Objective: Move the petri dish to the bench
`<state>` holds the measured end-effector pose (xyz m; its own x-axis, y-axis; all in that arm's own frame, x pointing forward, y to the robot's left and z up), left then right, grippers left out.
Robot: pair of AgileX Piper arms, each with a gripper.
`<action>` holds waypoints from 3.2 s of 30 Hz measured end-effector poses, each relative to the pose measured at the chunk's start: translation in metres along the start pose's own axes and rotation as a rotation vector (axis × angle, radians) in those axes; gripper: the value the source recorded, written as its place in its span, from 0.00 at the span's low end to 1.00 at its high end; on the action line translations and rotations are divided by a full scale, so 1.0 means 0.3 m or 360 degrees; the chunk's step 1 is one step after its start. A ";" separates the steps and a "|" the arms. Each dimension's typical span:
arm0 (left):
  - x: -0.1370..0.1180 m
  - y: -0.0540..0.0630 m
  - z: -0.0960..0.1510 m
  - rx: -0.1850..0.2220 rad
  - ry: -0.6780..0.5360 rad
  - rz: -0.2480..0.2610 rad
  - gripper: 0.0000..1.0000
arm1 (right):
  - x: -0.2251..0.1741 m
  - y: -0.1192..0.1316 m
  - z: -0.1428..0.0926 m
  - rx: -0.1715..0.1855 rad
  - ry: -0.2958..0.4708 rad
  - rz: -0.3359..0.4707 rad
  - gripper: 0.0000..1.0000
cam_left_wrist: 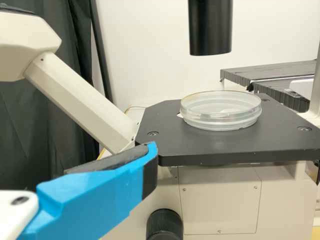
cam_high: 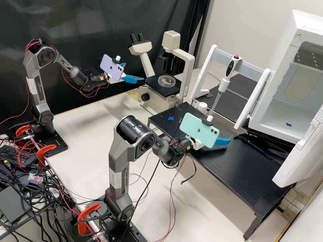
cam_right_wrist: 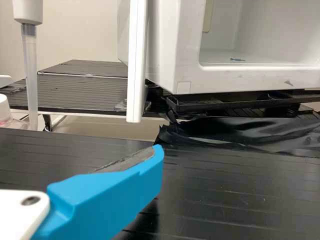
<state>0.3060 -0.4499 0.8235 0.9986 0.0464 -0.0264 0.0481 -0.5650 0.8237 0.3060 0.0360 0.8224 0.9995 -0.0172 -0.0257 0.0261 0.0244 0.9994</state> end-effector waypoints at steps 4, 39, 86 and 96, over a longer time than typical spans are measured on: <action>0.000 0.000 0.000 0.0000 0.0000 0.0000 1.00 | 0.000 0.000 0.000 0.0000 0.0000 0.0000 1.00; 0.000 0.000 0.000 0.0000 0.0000 0.0000 1.00 | 0.001 -0.387 -0.636 -0.0391 0.0761 -0.0340 1.00; 0.000 0.000 0.000 0.0000 0.0000 0.0000 1.00 | 0.430 -0.689 -0.754 -0.0164 0.0476 -0.0731 0.00; 0.000 0.000 0.000 0.0000 0.0000 0.0000 1.00 | 0.429 -0.701 -0.739 -0.0142 0.0473 -0.0725 0.00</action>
<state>0.3060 -0.4499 0.8235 0.9986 0.0464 -0.0264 0.0481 -0.5650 0.8237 0.4329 0.2501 0.6034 0.8480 0.2370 -0.4740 0.4456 0.1652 0.8799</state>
